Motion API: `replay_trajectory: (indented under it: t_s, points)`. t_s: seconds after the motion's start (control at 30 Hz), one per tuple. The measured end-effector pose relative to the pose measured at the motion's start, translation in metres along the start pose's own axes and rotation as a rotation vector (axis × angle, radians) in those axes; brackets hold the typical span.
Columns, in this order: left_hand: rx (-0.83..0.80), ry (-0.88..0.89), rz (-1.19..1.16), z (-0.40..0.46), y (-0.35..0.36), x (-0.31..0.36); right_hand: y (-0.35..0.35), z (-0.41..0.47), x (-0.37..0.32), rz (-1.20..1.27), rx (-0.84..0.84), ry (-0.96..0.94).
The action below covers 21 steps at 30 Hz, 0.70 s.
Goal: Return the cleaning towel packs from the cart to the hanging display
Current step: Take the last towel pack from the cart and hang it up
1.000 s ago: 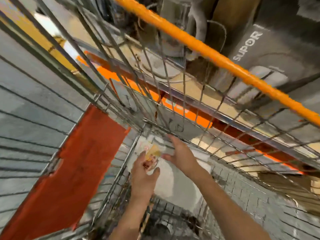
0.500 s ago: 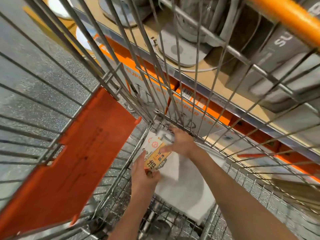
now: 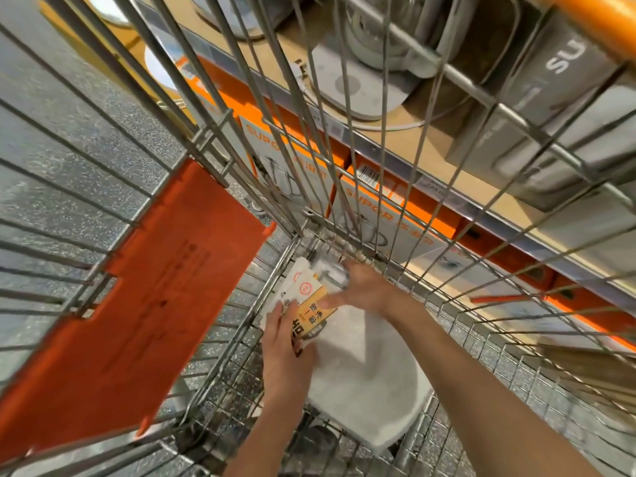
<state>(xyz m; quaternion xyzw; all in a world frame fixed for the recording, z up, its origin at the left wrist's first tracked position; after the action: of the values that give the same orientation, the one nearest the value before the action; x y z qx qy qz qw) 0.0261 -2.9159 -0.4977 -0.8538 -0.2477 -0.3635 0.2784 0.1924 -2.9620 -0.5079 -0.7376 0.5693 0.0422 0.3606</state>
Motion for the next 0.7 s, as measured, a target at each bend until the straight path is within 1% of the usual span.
replay_trajectory:
  t_s: [0.1,0.17,0.23,0.3,0.43,0.57,0.7]
  points:
    - [0.007,0.018,-0.006,-0.008,0.002,0.006,-0.003,-0.015,-0.003,0.102,0.069,-0.018]
    - [0.029,-0.007,-0.051,-0.015,0.004,0.012,-0.001,-0.025,-0.004,0.165,0.102,-0.019]
    - [0.045,-0.021,-0.094,-0.023,0.006,0.020,0.001,-0.037,-0.003,0.208,0.115,0.003]
    - [0.020,0.000,-0.098,-0.030,0.011,0.031,0.000,-0.050,0.002,0.258,0.142,0.043]
    - [-0.011,0.153,-0.049,-0.050,0.015,0.070,-0.019,-0.087,0.006,0.445,0.225,0.057]
    - [0.031,0.297,-0.094,-0.077,0.008,0.117,-0.056,-0.133,-0.011,0.404,0.384,0.040]
    - [0.050,0.420,-0.143,-0.106,-0.007,0.157,-0.093,-0.180,-0.040,0.344,0.506,-0.030]
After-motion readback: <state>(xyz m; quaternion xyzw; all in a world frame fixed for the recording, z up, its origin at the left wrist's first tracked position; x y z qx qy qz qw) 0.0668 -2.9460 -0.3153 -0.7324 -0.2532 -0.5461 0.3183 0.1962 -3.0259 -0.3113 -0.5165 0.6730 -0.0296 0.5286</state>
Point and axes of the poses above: each hand's wrist, its own z-axis towards the middle knuckle, its own y-axis out of the palm, x = y × z, the point moved 9 cm from there along z, towards the middle knuckle, and after that the axes turned 15 degrees about -z, right-handed, at the moved point
